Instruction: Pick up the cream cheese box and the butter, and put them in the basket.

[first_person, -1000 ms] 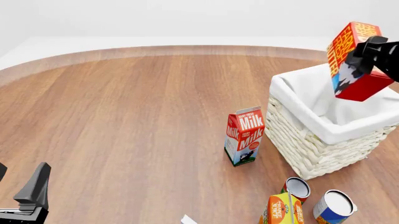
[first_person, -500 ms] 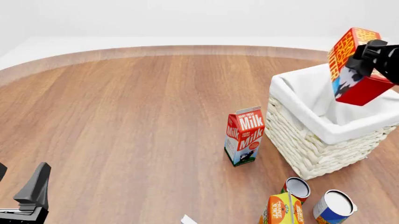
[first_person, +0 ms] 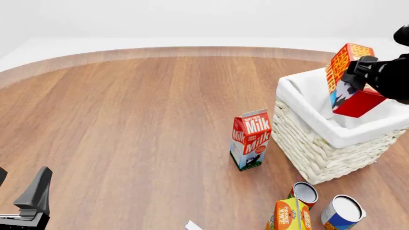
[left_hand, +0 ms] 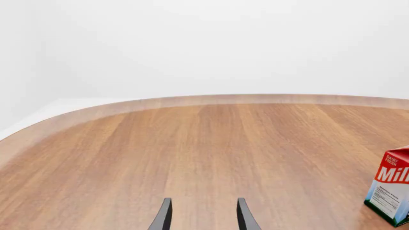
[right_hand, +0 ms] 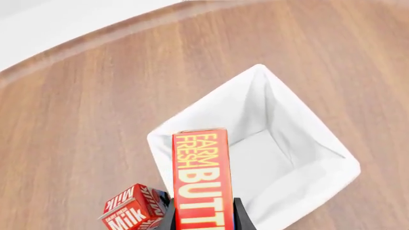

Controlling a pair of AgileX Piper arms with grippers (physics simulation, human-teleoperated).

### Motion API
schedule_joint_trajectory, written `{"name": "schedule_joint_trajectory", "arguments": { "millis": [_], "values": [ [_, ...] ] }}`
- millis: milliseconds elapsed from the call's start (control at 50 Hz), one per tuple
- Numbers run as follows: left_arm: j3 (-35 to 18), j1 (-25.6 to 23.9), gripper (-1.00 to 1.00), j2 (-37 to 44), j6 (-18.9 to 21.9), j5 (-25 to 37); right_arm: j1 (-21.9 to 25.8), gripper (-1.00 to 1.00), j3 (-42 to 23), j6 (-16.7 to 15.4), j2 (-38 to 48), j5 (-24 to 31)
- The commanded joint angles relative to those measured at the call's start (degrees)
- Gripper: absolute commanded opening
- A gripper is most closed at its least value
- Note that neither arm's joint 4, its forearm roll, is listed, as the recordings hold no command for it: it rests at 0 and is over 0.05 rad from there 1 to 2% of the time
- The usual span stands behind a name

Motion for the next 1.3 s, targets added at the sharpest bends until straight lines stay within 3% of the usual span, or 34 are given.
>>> {"name": "schedule_joint_trajectory", "arguments": {
  "millis": [20,1300],
  "values": [
    [0.0,0.0,1.0,0.0,0.0,0.0,-0.6,-1.0,1.0,0.7,0.0,-1.9],
    [0.0,0.0,1.0,0.0,0.0,0.0,-1.6,-1.0,2.7,0.8,3.6,-6.9]
  ]
}}
